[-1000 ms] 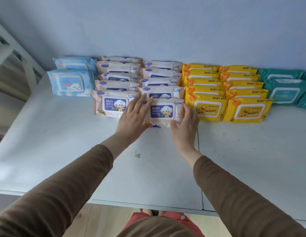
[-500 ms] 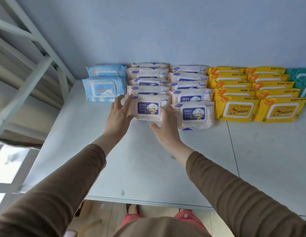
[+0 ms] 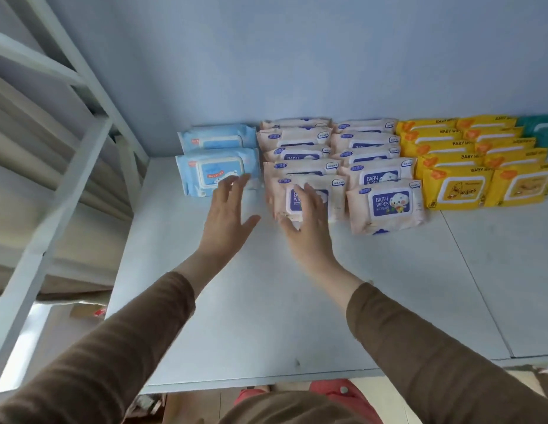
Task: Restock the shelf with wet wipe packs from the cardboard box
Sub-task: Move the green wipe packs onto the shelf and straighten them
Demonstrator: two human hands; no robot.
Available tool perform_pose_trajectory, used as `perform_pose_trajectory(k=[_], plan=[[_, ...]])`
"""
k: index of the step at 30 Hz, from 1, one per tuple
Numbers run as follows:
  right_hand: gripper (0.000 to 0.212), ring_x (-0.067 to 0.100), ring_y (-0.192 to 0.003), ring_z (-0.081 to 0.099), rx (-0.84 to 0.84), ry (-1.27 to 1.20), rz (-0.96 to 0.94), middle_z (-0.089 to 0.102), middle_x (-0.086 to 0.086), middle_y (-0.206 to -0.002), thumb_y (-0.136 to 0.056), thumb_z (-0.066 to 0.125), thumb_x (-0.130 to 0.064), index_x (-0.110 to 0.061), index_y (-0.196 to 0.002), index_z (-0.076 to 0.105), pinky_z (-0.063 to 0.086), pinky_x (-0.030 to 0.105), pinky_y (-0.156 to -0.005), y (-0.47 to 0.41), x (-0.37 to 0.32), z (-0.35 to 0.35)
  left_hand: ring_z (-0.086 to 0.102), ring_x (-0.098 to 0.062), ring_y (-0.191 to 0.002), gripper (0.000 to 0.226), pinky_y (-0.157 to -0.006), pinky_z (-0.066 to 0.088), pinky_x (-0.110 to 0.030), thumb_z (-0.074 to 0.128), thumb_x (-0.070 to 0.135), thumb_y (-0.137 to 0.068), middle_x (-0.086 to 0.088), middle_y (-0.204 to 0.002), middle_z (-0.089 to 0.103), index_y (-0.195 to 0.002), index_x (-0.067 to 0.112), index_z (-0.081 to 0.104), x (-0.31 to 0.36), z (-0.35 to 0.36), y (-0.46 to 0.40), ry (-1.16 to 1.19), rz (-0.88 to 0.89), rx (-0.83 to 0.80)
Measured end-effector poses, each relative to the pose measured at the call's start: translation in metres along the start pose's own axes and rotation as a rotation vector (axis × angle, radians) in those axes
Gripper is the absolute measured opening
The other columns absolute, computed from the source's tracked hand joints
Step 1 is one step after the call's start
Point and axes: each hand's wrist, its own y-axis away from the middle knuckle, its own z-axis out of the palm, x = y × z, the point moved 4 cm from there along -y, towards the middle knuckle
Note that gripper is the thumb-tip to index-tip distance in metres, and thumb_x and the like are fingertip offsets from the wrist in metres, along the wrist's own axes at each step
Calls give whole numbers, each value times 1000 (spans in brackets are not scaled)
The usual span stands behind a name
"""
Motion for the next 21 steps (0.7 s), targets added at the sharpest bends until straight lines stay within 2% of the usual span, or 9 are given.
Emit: perform_pose_trajectory(k=[2, 4, 7, 10, 16, 18, 21], plan=[[63, 24, -147, 26, -64, -145, -14, 31, 8, -157, -91, 63, -13, -12, -149, 38, 25, 41, -120, -8, -23, 24, 35, -31, -131, 87, -113, 33, -41, 82, 24, -75, -14, -144, 35, -148, 19, 34, -37, -21, -8, -20, -82, 86], [64, 24, -147, 25, -114, -204, 7, 30, 10, -157, -92, 63, -15, -13, -150, 36, 23, 43, -121, -22, -40, 45, 33, -34, -130, 97, -112, 27, -40, 85, 30, -70, -17, -142, 35, -149, 14, 30, -71, -35, -20, -37, -208, 137], [65, 26, -147, 21, -149, -175, 62, 25, 12, -159, -93, 62, -16, -17, -151, 34, 19, 39, -122, -50, -53, 70, 33, -37, -133, 113, -113, 29, -45, 89, 32, -66, -21, -145, 33, -152, 6, 22, -99, -40, -35, 2, -345, 93], [65, 30, -147, 22, -147, -121, 109, 25, 14, -158, -92, 62, -24, -18, -152, 35, 23, 47, -120, -74, -56, 90, 37, -31, -135, 116, -108, 36, -42, 88, 30, -70, -15, -149, 32, -156, 13, 12, -104, -33, -44, 106, -360, 5], [76, 26, -153, -6, -214, -8, 146, -2, 12, -165, -96, 60, -27, -17, -156, 15, 9, 43, -124, -82, -49, 112, 37, -26, -137, 112, -110, 39, -44, 86, 30, -72, -8, -150, 33, -155, 19, 12, -104, -28, -52, 121, -353, -26], [78, 27, -153, -3, -228, -12, 147, 0, 13, -164, -94, 61, -28, -17, -156, 16, 13, 44, -124, -83, -49, 113, 40, -27, -135, 113, -109, 41, -45, 87, 31, -71, -9, -149, 34, -155, 20, 12, -105, -29, -53, 108, -354, -28], [76, 29, -150, 14, -232, -29, 144, 13, 13, -160, -88, 63, -32, -18, -153, 27, 25, 46, -119, -81, -50, 107, 41, -31, -132, 116, -107, 39, -43, 88, 29, -69, -13, -146, 35, -155, 16, 11, -101, -30, -52, 69, -342, -26]])
